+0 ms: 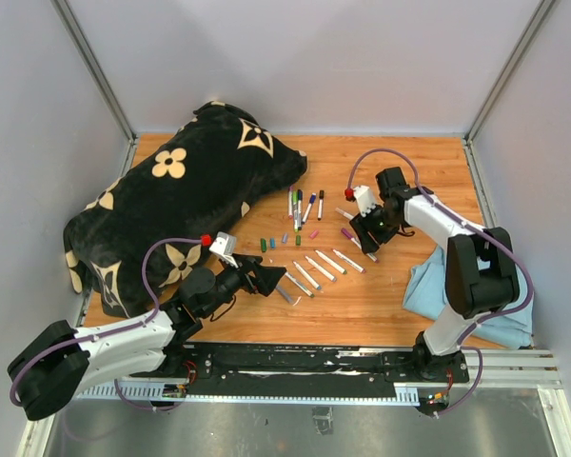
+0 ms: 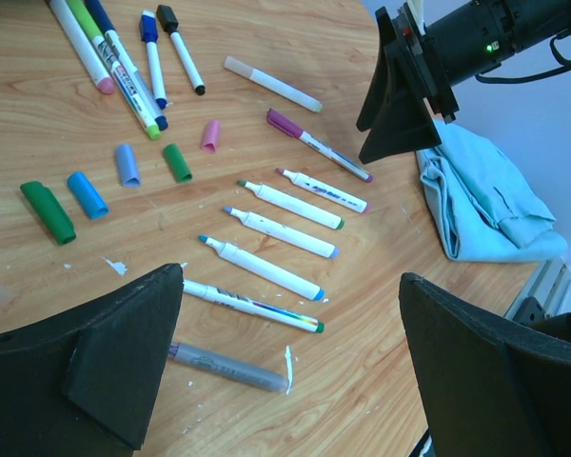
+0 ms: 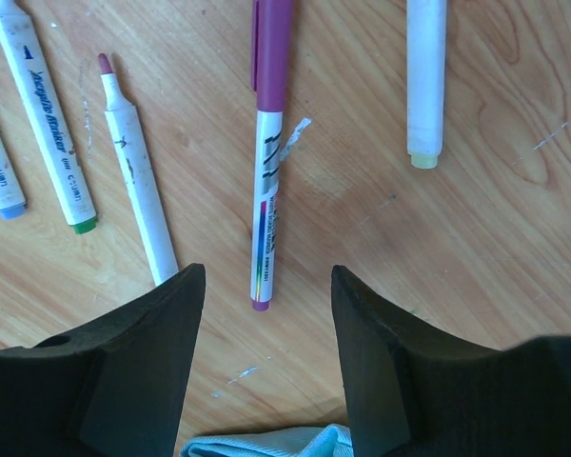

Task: Open the pen caps
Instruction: Pick up the pen from the center of the board.

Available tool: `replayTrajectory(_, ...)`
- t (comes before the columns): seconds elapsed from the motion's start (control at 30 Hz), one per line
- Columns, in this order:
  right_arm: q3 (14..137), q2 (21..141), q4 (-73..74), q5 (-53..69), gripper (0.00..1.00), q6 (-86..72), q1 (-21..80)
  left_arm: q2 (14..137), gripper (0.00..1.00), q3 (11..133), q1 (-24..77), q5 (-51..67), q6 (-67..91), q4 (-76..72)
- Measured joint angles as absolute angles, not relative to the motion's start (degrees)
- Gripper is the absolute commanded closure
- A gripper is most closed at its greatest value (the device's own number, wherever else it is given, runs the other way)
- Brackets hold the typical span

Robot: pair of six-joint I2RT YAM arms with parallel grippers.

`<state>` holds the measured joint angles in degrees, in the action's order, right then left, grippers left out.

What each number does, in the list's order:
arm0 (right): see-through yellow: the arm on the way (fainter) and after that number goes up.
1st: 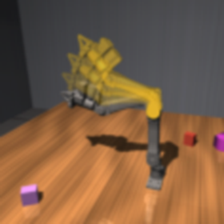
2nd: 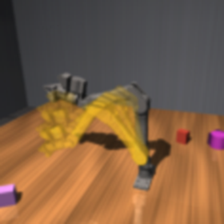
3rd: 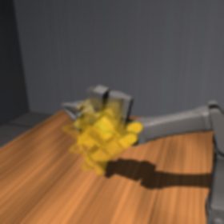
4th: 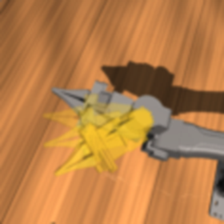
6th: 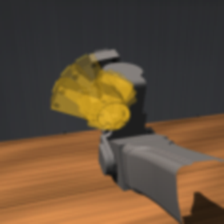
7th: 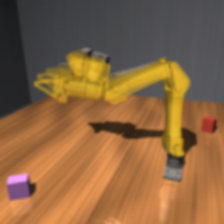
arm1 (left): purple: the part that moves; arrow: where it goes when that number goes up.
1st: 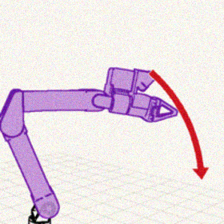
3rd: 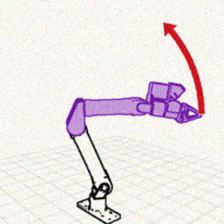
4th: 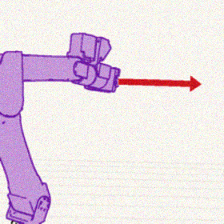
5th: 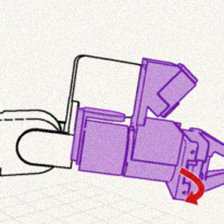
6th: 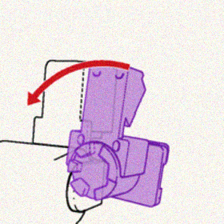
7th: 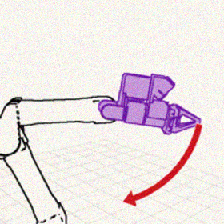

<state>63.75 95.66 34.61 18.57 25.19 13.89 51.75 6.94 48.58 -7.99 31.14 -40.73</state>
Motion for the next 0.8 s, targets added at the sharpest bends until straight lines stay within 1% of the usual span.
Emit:
replayTrajectory(0.17,64.12,96.60,33.85,16.47,0.46,24.21,14.83,51.75,0.01,6.94,48.58,-7.97,31.33,-40.73)
replayTrajectory(0.27,64.25,97.41,33.47,15.81,0.50,23.75,15.59,51.75,0.01,6.94,48.58,-7.97,31.33,-40.73)
replayTrajectory(0.47,65.10,100.14,33.01,14.37,0.62,22.57,16.67,51.77,0.01,6.94,48.58,-7.97,31.38,-40.73)
replayTrajectory(0.57,65.14,100.82,32.91,13.58,0.66,22.31,16.78,51.77,0.01,6.94,48.58,-7.94,31.38,-40.73)
replayTrajectory(0.8,65.21,101.60,32.86,12.93,0.68,22.15,16.91,51.75,0.01,6.94,48.58,-7.94,31.48,-40.71)
